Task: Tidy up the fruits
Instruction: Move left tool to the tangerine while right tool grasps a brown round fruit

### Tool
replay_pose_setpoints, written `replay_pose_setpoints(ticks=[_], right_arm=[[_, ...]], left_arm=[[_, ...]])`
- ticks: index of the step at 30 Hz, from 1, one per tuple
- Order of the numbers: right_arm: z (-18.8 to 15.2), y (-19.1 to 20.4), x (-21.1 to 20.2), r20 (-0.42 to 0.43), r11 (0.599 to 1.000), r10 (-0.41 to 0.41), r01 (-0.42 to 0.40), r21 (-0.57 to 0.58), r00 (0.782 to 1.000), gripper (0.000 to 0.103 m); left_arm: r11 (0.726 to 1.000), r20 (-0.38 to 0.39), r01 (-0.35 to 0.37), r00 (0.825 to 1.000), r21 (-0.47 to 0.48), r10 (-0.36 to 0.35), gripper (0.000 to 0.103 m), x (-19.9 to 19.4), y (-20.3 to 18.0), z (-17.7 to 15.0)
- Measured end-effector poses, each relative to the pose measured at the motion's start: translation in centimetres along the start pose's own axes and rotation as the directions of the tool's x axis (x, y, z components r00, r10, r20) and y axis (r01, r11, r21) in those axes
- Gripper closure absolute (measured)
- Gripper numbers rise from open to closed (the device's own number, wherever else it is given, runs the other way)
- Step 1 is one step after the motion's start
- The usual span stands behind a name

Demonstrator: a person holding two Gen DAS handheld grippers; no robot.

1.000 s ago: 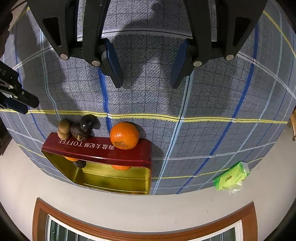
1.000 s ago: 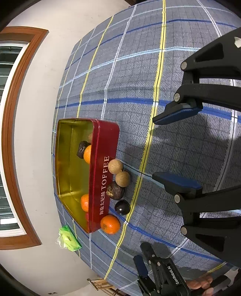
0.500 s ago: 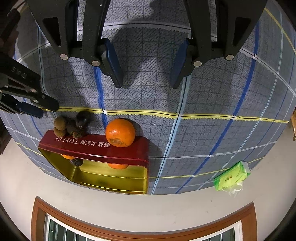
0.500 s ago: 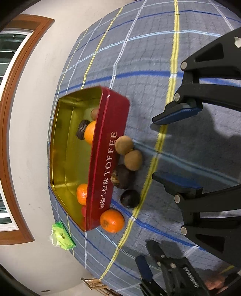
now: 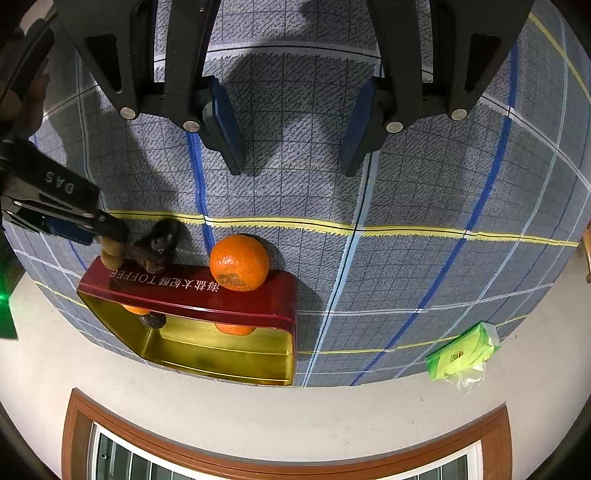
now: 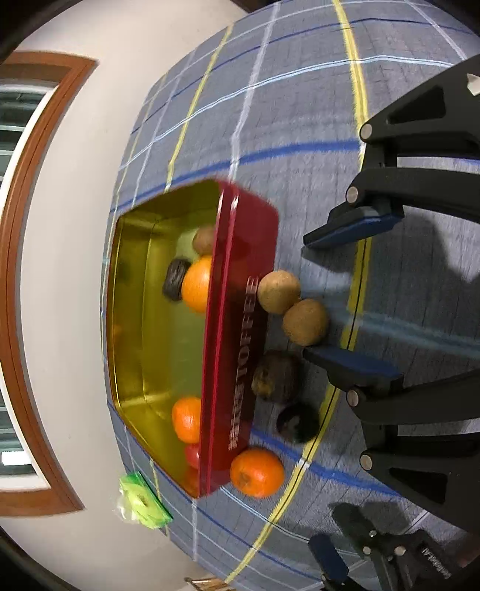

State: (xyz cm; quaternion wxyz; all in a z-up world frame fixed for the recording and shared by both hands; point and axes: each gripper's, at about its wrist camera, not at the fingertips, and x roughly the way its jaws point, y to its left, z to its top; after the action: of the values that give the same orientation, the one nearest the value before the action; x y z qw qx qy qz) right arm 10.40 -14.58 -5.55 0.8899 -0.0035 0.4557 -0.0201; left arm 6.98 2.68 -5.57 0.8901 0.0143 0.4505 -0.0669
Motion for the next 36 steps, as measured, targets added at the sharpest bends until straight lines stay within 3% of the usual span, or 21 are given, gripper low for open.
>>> replay_pose_setpoints(ticks=[6,17,27,36], right_arm=[[-0.5,-2.3,-0.6,-0.009,0.999,0.000,0.001,0.044,1.000,0.053],[-0.3,-2.1,-0.3,-0.005,0.998,-0.025,0.025,0.051,1.000,0.054],[-1.8,-4.8,-1.3,-0.012,0.994,-0.054,0.055,0.095,0.998,0.054],[-2.1,-4.0,-1.6,-0.008,0.996,-0.033,0.033,0.078,0.999,0.051]], left_arm=[[1.000,0.000,0.003,1.000,-0.007,-0.003,0.049,0.2,-0.1,0.3],[1.000,0.001,0.002,1.000,0.002,-0.002,0.049,0.4,-0.7,0.9],[1.000,0.001,0.016,1.000,0.003,-0.016,0.049,0.9,-0.9,1.4],[1.000,0.001,0.012,1.000,0.012,-0.012,0.049,1.1,-1.5,1.3]])
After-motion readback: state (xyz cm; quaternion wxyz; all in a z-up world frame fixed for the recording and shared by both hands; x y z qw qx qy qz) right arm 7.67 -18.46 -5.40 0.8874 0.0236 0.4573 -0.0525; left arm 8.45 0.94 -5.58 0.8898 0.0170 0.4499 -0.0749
